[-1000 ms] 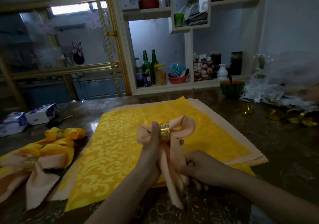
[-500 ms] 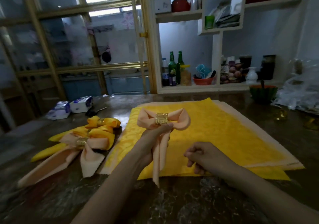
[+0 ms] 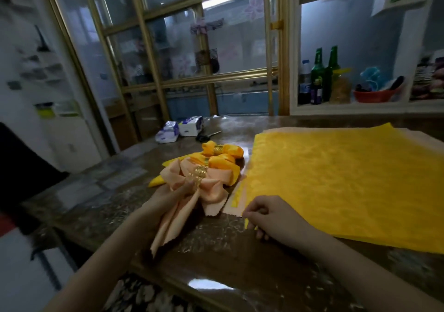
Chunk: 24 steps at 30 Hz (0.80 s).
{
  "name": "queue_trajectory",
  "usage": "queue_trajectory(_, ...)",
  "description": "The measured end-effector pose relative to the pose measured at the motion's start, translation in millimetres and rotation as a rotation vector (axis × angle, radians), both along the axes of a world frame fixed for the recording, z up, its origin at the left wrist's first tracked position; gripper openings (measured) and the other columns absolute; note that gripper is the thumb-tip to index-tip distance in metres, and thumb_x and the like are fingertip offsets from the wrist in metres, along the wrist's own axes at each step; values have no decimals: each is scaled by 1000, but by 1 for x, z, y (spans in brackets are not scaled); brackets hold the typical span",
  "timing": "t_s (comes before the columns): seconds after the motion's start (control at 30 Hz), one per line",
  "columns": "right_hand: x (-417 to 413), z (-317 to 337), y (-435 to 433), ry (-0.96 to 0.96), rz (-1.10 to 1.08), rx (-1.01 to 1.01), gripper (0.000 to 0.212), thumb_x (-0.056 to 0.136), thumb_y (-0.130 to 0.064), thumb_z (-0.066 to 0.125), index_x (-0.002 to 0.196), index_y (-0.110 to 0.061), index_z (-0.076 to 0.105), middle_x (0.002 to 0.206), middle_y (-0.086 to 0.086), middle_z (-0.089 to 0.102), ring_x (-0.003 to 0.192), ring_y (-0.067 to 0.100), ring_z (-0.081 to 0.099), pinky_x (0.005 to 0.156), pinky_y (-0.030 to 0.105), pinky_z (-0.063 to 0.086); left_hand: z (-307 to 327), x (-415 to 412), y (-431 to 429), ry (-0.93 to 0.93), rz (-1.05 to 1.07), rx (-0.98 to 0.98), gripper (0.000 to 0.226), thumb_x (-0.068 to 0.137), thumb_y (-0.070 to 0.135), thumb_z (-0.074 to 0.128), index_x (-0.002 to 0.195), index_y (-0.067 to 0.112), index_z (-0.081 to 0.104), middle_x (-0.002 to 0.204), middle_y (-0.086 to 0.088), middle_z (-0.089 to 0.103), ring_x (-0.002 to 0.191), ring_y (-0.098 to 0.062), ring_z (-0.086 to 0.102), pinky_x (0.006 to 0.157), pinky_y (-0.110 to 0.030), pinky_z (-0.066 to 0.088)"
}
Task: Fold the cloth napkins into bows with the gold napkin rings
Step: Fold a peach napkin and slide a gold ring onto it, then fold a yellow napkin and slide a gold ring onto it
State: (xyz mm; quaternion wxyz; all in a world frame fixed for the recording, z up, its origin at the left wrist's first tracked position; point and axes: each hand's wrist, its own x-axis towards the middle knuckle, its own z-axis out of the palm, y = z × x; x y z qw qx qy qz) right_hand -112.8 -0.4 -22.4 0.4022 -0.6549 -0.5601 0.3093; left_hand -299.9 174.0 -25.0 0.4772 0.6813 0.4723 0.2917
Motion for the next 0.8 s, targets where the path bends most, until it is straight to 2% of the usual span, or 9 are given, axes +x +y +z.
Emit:
queue_trajectory(0.07,-5,-3,4,38,-35,34,13,95,-16,53,83,-15,58,70,-1,61,51,11,53,49,20,43,9,-1,-13,56,1,119,30,86,44,60,107,23,60,99,5,65,92,-11,61,75,-27,51)
queue_trajectory(0.13,-5,-6,4,80,-82,82,11,95,-14,53,86,-11,60,70,1,62,50,11,52,48,22,42,13,-3,-15,151,49,238,32,80,52,63,97,26,65,93,5,68,90,-12,63,82,-37,54)
queue_trajectory(0.23,1,-8,-2,107,-163,165,12,93,-12,55,84,-9,62,69,3,64,47,11,51,47,22,41,11,-7,-7,322,145,292,48,72,69,58,90,26,70,92,1,70,89,-17,65,83,-43,54)
queue_trajectory(0.33,6,-9,-4,116,-198,201,12,92,-9,55,83,-10,63,68,4,64,45,10,50,44,19,40,-1,-11,-1,671,222,304,84,69,87,27,101,21,66,111,-11,64,105,-30,57,92,-46,48)
queue_trajectory(0.4,7,-10,-5,103,-203,192,12,92,-9,56,84,-10,64,67,4,64,44,7,50,44,18,40,-10,-14,1,784,259,328,103,59,93,5,109,24,63,115,-13,61,108,-33,54,96,-49,43)
queue_trajectory(0.47,7,-12,-5,65,-199,182,13,92,-11,55,83,-12,63,67,2,64,46,7,50,46,18,40,-15,-14,-3,843,268,348,113,54,94,-5,118,25,57,119,-13,58,113,-34,51,99,-54,37)
queue_trajectory(0.67,6,-13,-7,16,-194,170,14,92,-11,55,81,-16,62,68,0,64,50,7,53,52,25,44,-28,-7,5,782,121,262,112,36,103,14,108,30,59,113,-6,61,106,-28,54,94,-54,42)
queue_trajectory(0.73,13,-9,-12,45,-198,174,13,92,-8,55,84,-11,63,70,3,64,49,9,53,49,23,45,-15,-5,-5,766,96,255,92,47,97,20,97,31,59,107,-4,63,101,-24,55,94,-52,44)
queue_trajectory(0.8,27,-4,-19,39,-207,169,13,92,-7,54,84,-10,64,71,5,65,48,7,54,48,18,44,2,-2,-25,869,130,294,79,65,85,24,108,29,57,123,-8,57,117,-30,47,104,-58,32)
